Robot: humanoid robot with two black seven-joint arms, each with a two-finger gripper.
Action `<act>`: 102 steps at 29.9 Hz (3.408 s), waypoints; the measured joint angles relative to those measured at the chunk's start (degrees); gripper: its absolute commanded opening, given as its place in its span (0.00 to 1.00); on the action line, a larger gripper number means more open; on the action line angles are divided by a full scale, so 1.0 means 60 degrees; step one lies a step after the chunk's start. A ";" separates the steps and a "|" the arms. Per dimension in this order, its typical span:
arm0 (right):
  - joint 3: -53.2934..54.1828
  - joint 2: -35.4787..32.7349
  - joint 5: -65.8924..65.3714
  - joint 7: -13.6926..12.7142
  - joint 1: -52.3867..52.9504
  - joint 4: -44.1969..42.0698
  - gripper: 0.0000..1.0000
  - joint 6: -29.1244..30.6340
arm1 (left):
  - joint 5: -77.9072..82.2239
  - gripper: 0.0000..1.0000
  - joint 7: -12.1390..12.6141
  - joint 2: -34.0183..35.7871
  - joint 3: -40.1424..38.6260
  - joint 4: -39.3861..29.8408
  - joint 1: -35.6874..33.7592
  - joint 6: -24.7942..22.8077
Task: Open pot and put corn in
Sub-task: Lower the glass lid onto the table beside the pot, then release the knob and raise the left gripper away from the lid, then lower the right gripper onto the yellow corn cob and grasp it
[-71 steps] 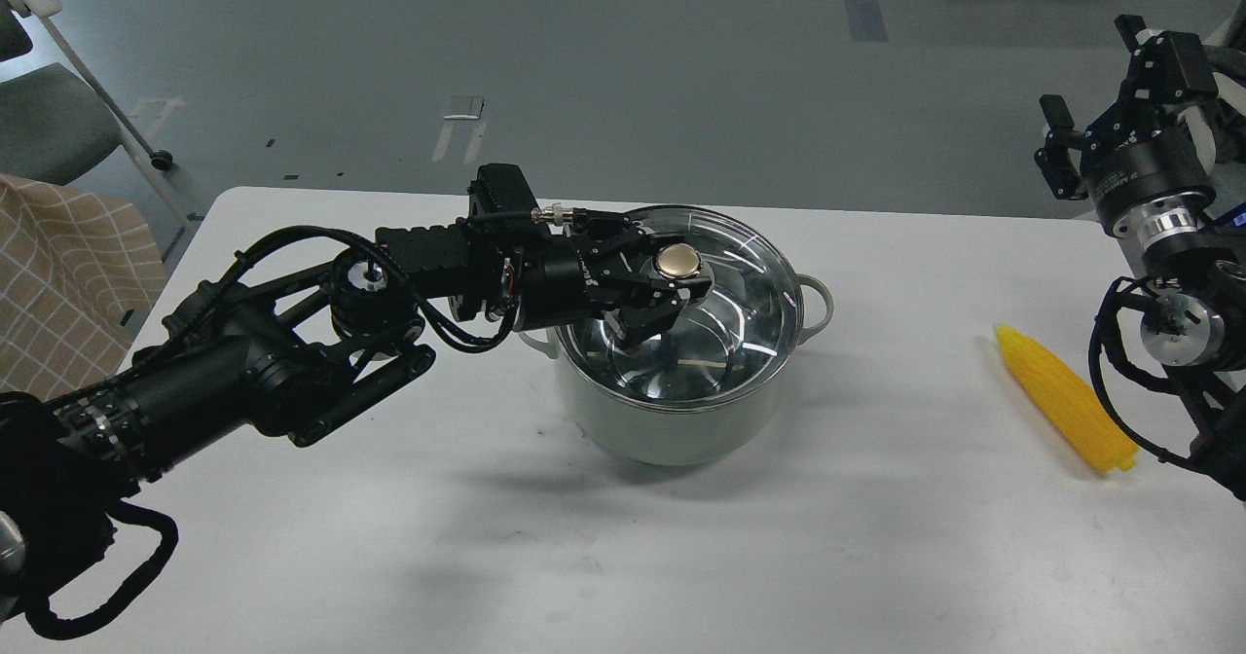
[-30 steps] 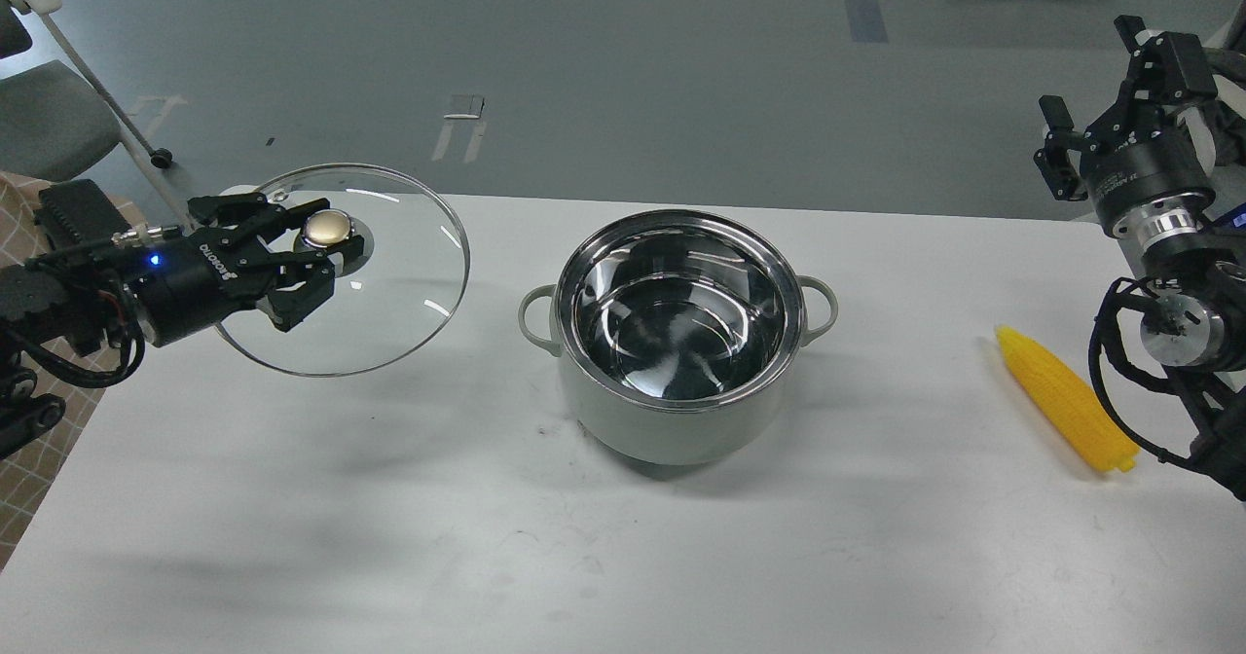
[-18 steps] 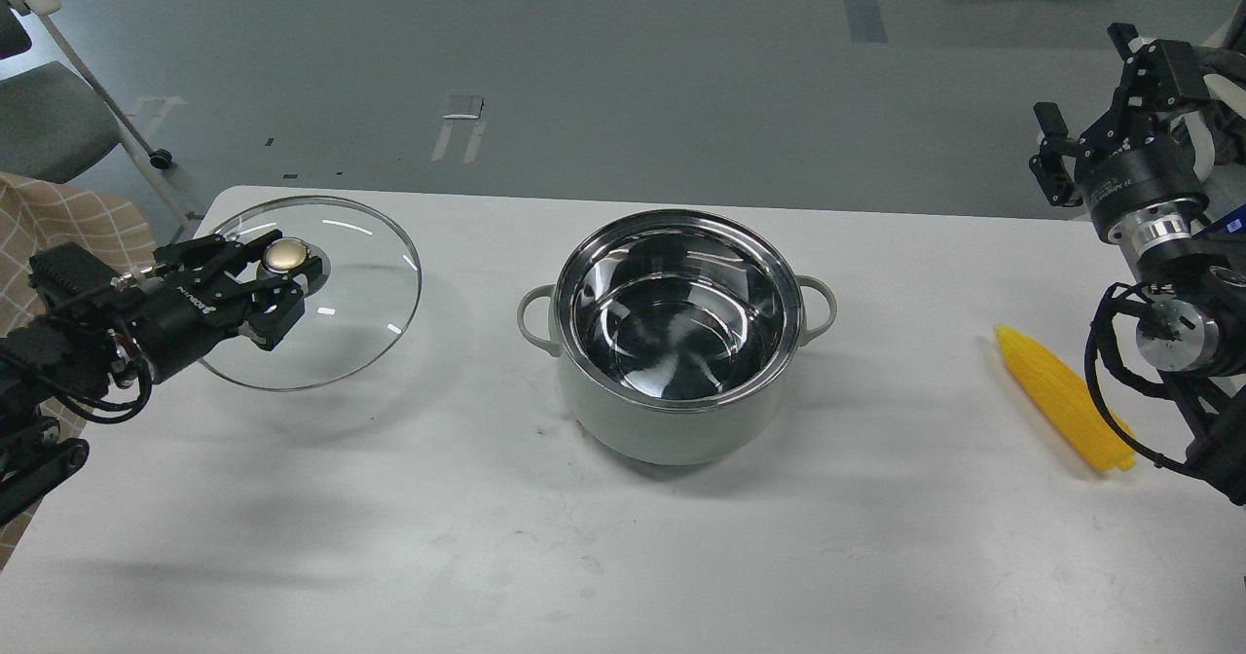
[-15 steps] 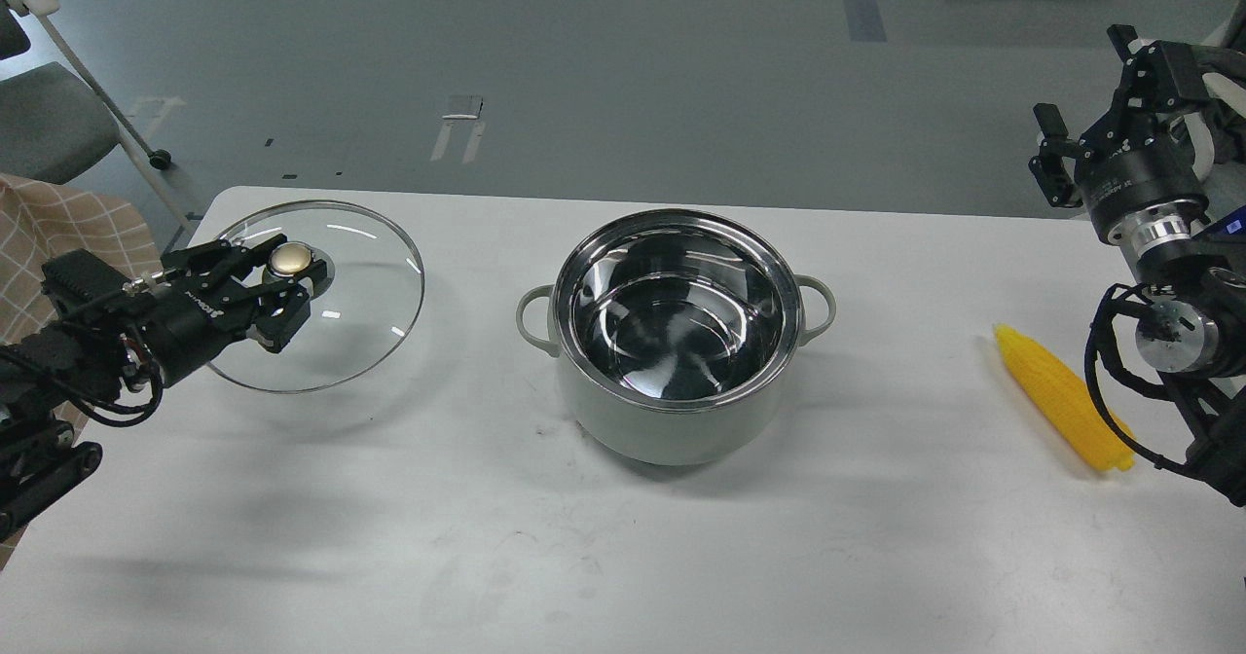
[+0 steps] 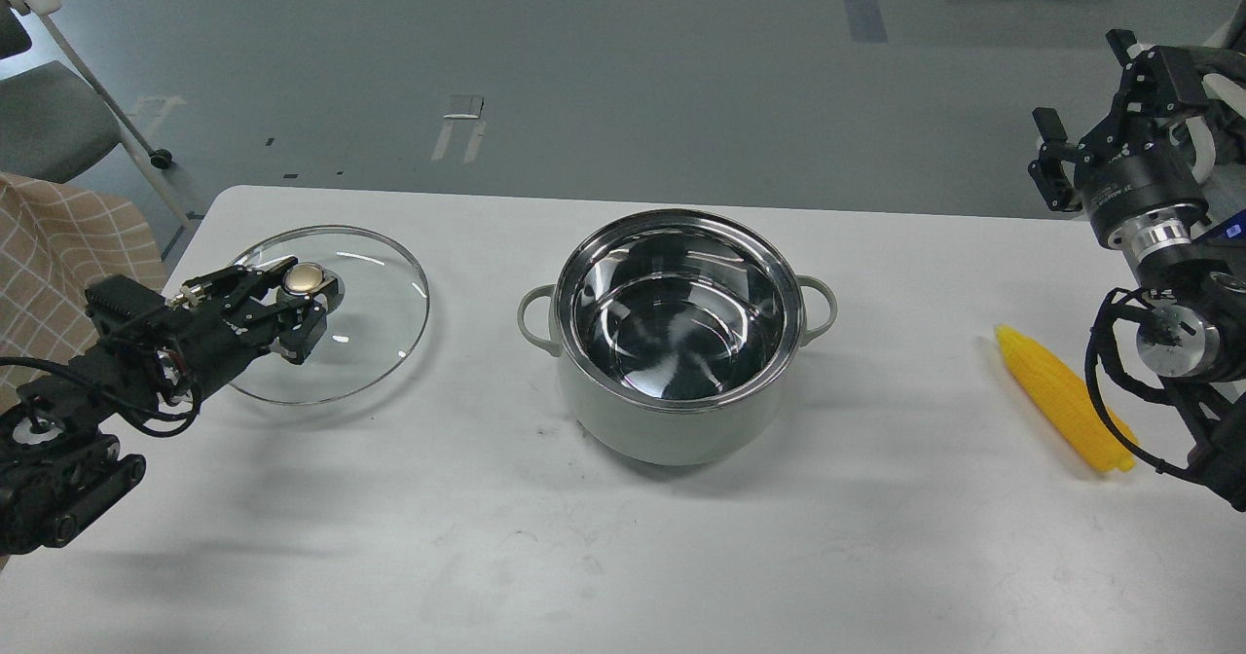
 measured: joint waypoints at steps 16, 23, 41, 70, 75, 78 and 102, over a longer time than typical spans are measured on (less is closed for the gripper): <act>0.0003 0.0000 -0.0005 0.0000 -0.0010 0.0000 1.00 0.0000 | -0.0060 0.38 0.0002 -0.0412 0.0024 0.0402 0.0027 -0.0014; 0.0003 0.0000 -0.0002 0.0000 -0.0006 0.0000 1.00 0.0000 | -0.0066 0.69 0.0000 -0.0521 0.0014 0.0573 0.0027 -0.0011; 0.0003 0.0000 -0.0002 0.0000 0.0003 -0.0002 1.00 0.0000 | -0.0714 0.90 -0.0001 -0.0481 0.0008 0.0454 -0.0311 -0.0030; -0.2283 -0.4342 -0.8530 0.0001 0.0196 0.2903 1.00 -0.0262 | -1.2381 0.94 0.0002 -0.0899 -0.0172 -0.2549 -0.4335 -0.6536; -0.2650 -0.5010 -1.1708 0.0001 -0.0272 0.3143 1.00 -0.1374 | -1.2359 0.95 0.0002 -0.1032 -0.0171 -0.2636 -0.4335 -0.6544; -0.2693 -0.5128 -1.3006 0.0002 -0.0765 0.3087 1.00 -0.1886 | -1.2347 0.95 0.0002 -0.1066 -0.0163 -0.2696 -0.4336 -0.6537; -0.2867 -0.3125 -1.5195 -0.0002 -0.2051 0.0985 0.65 -0.2703 | -1.2323 0.95 0.0000 -0.1006 -0.0148 -0.2954 -0.4293 -0.6503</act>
